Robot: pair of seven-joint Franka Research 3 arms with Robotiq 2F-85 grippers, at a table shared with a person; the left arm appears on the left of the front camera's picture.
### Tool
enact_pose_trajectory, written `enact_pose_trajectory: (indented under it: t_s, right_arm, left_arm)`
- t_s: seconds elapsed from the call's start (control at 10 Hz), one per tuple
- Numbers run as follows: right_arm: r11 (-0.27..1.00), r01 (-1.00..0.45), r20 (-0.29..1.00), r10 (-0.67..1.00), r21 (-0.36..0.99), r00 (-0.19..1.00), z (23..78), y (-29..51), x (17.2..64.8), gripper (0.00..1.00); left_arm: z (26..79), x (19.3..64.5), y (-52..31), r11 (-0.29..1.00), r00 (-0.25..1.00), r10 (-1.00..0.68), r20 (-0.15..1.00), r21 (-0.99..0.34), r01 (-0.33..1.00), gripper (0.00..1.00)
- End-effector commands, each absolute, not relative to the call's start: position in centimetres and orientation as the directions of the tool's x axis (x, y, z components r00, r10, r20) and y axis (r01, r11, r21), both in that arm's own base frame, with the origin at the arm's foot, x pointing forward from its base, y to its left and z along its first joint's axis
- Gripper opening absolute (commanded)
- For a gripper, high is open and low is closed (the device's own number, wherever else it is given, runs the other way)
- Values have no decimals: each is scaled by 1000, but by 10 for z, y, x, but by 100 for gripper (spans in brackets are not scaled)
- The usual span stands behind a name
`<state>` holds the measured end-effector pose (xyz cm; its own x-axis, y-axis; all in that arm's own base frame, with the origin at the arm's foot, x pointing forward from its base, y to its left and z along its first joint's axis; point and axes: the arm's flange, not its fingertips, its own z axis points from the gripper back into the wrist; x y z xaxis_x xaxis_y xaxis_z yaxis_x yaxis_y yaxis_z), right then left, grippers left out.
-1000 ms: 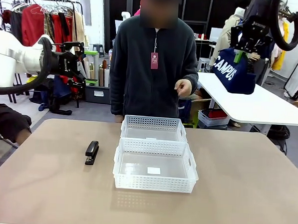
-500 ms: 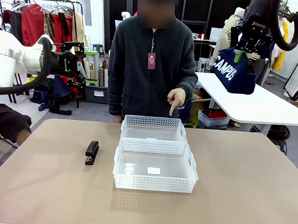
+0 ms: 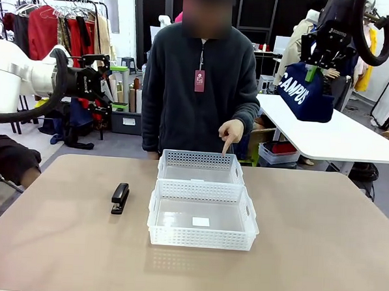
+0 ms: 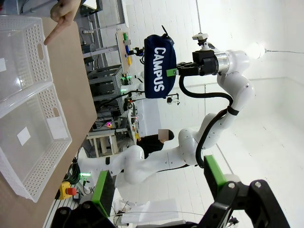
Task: Distribute items into two baskets.
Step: Move the picked Pencil pouch towards the Organizing basket indicated by the person, stopping as directed.
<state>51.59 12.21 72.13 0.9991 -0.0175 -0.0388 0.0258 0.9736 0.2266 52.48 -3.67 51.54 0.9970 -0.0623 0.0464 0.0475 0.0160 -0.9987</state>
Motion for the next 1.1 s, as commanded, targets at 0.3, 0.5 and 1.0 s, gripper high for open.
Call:
enact_pose_trajectory:
  t_s: [0.3, 0.5, 1.0]
  right_arm:
    - [980, -9, -28, 15, 198, 999, 718, 124, 522, 0]
    - [982, -86, 41, 80, 167, 996, 716, 133, 537, 0]
    - [935, -353, 243, 348, -24, 905, 714, 186, 571, 0]
  left_arm:
    - [516, 524, -36, 14, 997, -60, 47, -999, 48, 100]
    - [516, 524, -36, 14, 997, -60, 47, -999, 48, 100]
    - [516, 524, -36, 14, 997, -60, 47, -999, 48, 100]
